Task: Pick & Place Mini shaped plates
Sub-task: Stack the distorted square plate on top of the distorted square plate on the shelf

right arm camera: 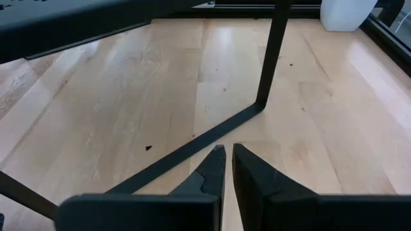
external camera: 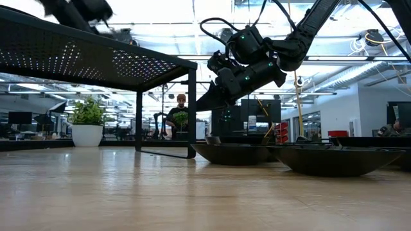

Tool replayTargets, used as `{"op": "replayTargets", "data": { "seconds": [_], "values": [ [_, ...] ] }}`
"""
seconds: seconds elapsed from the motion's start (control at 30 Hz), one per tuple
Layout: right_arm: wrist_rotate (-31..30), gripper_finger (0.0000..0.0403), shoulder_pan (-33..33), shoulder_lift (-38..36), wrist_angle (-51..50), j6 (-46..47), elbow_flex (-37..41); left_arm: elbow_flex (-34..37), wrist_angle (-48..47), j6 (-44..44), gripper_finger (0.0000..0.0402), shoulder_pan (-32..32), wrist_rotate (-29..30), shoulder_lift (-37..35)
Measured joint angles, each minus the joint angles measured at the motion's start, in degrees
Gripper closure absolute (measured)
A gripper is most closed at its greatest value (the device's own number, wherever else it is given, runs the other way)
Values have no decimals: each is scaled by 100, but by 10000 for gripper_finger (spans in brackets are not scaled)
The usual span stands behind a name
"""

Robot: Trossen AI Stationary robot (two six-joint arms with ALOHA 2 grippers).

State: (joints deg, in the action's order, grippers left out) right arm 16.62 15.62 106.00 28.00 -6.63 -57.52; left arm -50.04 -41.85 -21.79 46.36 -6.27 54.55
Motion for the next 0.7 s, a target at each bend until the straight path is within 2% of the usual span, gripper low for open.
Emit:
{"op": "replayTargets", "data": {
  "seconds": [0.17,0.33,0.5,0.7],
  "values": [
    [0,383,0,0,0,0,0,-1089,-2156,173,398,-313,-178,-535],
    [0,383,0,0,-2,0,0,-1941,-3759,-333,395,-917,-473,-848],
    [2,383,-1,0,-2,0,0,-2050,-3953,-1211,396,-1685,-373,-1226],
    [0,383,0,0,-103,0,0,-1862,-3950,-1907,397,-2509,-401,-1309]
  ]
}}
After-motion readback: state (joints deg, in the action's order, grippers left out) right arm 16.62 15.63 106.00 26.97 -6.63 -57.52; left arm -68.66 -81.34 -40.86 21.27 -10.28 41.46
